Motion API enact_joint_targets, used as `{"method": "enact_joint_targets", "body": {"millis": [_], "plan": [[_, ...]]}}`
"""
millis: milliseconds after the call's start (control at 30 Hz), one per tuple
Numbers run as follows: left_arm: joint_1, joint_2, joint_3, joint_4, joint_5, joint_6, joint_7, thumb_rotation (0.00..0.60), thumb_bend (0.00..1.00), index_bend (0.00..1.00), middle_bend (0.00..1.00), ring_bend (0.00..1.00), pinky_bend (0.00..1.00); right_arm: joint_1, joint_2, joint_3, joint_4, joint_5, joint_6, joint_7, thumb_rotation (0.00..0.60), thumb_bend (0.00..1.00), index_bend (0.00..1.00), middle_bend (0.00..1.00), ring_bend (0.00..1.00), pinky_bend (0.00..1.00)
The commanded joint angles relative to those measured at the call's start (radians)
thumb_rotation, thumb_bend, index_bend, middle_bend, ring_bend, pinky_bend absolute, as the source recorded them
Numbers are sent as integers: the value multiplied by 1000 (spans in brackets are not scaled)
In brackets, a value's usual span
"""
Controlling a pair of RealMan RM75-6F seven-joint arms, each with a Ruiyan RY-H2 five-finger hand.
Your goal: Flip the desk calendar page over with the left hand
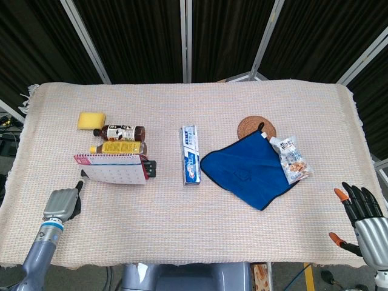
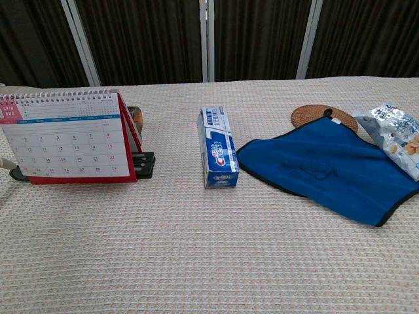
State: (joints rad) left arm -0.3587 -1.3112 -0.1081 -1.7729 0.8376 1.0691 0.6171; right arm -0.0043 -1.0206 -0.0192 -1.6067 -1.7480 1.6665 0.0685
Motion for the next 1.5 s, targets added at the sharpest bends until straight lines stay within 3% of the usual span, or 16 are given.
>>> {"method": "enact_joint_targets", "body": {"millis": [33, 567, 933, 1233, 1500], "plan": [[-14, -17, 6, 18, -21, -6, 4, 600, 939, 0, 694, 640, 533, 0, -1, -1, 1, -2, 0, -1, 600, 35, 0, 0, 0, 0], [-77, -81, -1, 65, -45, 18, 9, 600, 941, 0, 694, 640, 533, 1, -3, 2, 4, 2, -2, -3, 600, 34, 0, 0, 0, 0], [-105, -86, -8, 43, 13, 56, 6, 600, 940, 0, 694, 640, 533, 0, -3, 2, 4, 2, 0, -3, 600, 34, 0, 0, 0, 0], [-103, -65, -9, -24, 129, 123, -32, 600, 940, 0, 694, 640, 533, -1, 0, 3, 1, 3, 2, -1, 600, 34, 0, 0, 0, 0], [-75, -30, -25, -68, 308, 226, -137, 600, 917, 0, 663, 631, 531, -5, 2, 2, -2, 0, 10, -1, 600, 35, 0, 0, 0, 0]]}}
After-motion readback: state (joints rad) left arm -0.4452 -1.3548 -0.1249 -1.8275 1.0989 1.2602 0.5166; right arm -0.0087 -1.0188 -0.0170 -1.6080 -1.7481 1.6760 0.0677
